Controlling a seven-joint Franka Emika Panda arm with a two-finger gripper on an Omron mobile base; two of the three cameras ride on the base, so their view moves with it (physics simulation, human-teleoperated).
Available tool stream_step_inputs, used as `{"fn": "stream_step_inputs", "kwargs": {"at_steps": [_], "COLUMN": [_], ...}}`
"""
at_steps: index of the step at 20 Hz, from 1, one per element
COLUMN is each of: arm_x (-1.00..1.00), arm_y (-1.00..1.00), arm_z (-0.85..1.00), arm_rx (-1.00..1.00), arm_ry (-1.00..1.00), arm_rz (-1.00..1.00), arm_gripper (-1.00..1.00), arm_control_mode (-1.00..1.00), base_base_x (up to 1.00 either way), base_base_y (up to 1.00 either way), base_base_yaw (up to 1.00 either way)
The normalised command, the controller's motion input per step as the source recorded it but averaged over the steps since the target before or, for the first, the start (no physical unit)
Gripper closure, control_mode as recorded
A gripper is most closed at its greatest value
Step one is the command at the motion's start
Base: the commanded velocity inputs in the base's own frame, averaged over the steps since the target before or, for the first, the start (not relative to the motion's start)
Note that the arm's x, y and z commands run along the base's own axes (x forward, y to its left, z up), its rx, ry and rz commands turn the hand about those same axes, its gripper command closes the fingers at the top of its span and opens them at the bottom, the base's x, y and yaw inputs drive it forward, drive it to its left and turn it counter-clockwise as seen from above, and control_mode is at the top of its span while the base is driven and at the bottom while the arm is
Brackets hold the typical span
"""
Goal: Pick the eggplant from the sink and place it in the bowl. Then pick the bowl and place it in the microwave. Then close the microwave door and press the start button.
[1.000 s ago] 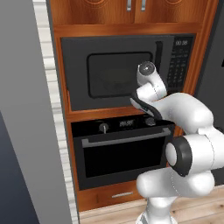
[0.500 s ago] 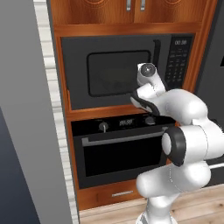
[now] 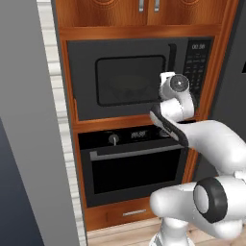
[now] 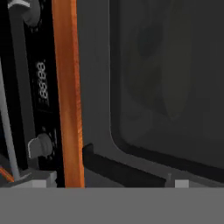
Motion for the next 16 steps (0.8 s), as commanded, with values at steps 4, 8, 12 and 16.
{"fn": "stream_step_inputs", "kwargs": {"at_steps": [4,8,12,16], "arm_x": [-1.0,-0.73,-0.04,0.06], "arm_y": [-0.8,-1.0,-1.0,-0.84], "arm_z": [0.08,0.0,0.0,0.0], "arm_rx": [0.18,0.09,0.0,0.0], "arm_ry": [0.0,-0.04,-0.29,-0.18], "arm_rz": [0.26,0.25,0.18,0.11], "arm_gripper": [-1.0,-1.0,-1.0,-1.0], "arm_control_mode": [-1.0,-1.0,-1.0,-1.0], "base_base_x": [0.0,0.0,0.0,0.0], "base_base_y": [0.0,0.0,0.0,0.0], "base_base_yaw": [0.0,0.0,0.0,0.0]}}
